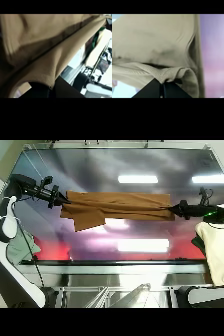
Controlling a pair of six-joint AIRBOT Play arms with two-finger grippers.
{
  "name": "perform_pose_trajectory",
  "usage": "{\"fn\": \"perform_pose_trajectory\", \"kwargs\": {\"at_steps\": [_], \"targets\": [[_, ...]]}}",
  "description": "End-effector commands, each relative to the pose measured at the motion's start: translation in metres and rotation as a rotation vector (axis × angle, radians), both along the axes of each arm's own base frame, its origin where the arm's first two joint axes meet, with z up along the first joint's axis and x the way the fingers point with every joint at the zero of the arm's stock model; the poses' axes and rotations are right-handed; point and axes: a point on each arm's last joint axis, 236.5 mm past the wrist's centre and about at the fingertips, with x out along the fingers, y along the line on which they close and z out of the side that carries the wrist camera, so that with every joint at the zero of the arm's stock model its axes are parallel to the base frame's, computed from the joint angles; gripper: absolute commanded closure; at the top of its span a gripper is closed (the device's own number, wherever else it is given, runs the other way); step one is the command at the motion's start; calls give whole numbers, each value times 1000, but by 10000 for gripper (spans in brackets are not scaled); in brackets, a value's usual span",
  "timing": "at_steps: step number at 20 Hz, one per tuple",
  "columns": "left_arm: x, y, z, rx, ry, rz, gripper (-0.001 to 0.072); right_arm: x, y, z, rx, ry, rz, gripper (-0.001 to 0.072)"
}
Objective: Fold the shirts.
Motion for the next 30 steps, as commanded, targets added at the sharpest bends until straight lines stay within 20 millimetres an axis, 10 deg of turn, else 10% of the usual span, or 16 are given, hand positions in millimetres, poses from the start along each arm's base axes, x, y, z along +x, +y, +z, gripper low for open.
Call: {"fn": "perform_pose_trajectory", "kwargs": {"at_steps": [1, 7, 8, 10, 12, 14, 16, 19, 21, 22, 25, 30], "targets": [[15, 0, -27, 2, 40, 22, 679, 13, -3, -18, 0, 13, -17, 696], [21, -1, -52, -1, 62, 58, 676, 18, -8, -21, -20, 5, -41, 657], [22, 0, -52, 1, 59, 61, 524, 17, -6, -20, -12, 6, -33, 478], [16, 1, -48, -10, 76, 41, 121, 9, 1, -9, 14, 4, 34, 427], [9, -1, -27, -94, 85, 21, -7, -2, -1, 10, 2, 3, 133, 398], [13, 4, 2, -166, 49, 39, -6, 1, -23, 20, -78, 25, 127, 142], [19, 15, 22, -155, -2, 69, -5, 13, -39, 26, -129, 16, 89, 72], [29, 28, 45, -127, -78, 117, 104, 27, -49, 16, -146, 24, 44, 73], [33, 31, 56, -116, -110, 131, 578, 26, -45, -3, -111, 76, 40, 73], [34, 28, 60, -114, -125, 127, 684, 23, -40, -12, -99, 96, 54, 75], [29, 10, 63, -116, -127, 82, 687, 19, -17, -31, -79, 135, 105, 76], [10, -64, 44, -136, -104, -64, 688, 21, 20, -36, -73, 141, 194, 303]]}}
